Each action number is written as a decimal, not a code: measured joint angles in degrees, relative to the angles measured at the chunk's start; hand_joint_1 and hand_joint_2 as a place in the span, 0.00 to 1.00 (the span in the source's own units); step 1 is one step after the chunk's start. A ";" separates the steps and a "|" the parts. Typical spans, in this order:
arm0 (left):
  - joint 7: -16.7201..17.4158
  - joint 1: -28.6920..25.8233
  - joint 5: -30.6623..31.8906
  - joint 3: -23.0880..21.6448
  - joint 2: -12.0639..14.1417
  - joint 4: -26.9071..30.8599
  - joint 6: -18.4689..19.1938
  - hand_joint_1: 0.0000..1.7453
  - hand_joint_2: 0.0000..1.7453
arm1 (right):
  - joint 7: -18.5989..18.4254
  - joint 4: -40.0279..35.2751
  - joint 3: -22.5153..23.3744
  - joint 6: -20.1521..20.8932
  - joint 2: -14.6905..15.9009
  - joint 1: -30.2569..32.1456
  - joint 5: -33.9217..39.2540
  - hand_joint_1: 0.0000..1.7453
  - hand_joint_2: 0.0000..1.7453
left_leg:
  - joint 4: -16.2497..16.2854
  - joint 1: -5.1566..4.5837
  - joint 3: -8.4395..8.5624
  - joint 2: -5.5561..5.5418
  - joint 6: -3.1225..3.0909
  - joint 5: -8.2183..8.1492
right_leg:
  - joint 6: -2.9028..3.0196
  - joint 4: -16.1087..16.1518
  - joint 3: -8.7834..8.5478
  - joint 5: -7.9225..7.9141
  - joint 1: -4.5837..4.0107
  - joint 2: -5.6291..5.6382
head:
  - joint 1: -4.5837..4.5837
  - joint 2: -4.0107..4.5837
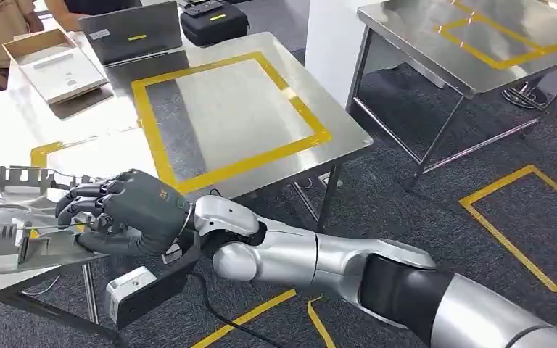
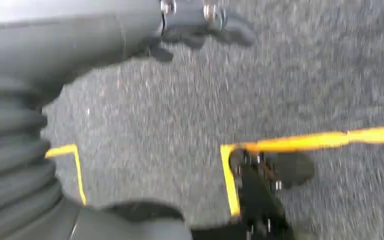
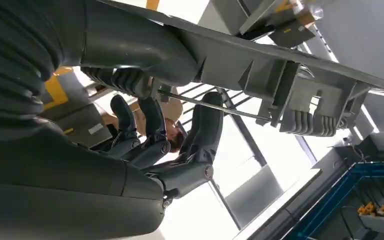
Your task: Take the parts from the cabinet and place them on the table.
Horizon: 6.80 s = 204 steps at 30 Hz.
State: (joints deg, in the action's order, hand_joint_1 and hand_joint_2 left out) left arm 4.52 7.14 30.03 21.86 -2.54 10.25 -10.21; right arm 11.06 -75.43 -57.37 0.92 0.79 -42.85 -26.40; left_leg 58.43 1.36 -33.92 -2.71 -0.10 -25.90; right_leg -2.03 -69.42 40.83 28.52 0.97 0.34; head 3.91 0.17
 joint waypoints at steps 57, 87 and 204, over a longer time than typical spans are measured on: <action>0.04 1.47 2.84 0.00 0.44 -0.09 2.43 0.00 1.00 | -14.64 57.16 10.82 3.21 -3.17 -14.14 1.57 1.00 1.00 | 0.80 -0.57 -3.03 2.41 0.85 1.86 | 2.87 11.26 -7.77 -1.30 -0.56 -0.62 | -1.25 0.00; 1.22 -0.12 1.49 1.95 0.61 -0.11 1.40 0.00 0.00 | 3.32 34.57 24.70 -4.24 -4.16 -13.97 9.16 0.00 0.00 | -0.69 -0.58 -2.37 2.87 -1.13 2.96 | -0.26 -3.68 -1.74 7.41 0.11 -0.36 | -0.85 0.00; -1.51 -2.30 5.01 7.26 0.24 0.42 1.25 0.00 0.00 | -27.19 64.87 66.07 3.15 -2.27 40.85 27.26 0.00 1.00 | -0.86 -1.88 7.76 2.70 0.18 -6.04 | 1.25 11.03 -3.53 -7.27 -0.07 -1.03 | 0.07 0.00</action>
State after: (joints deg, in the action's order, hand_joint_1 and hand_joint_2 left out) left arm 3.02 4.84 35.04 29.11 -2.30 10.67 -8.96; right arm -16.13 -10.56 8.70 4.06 -1.49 -2.00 0.85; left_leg 57.57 -0.51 -26.17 -0.01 0.08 -31.95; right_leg -0.78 -58.38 37.30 21.24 0.90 -0.69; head 3.98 0.18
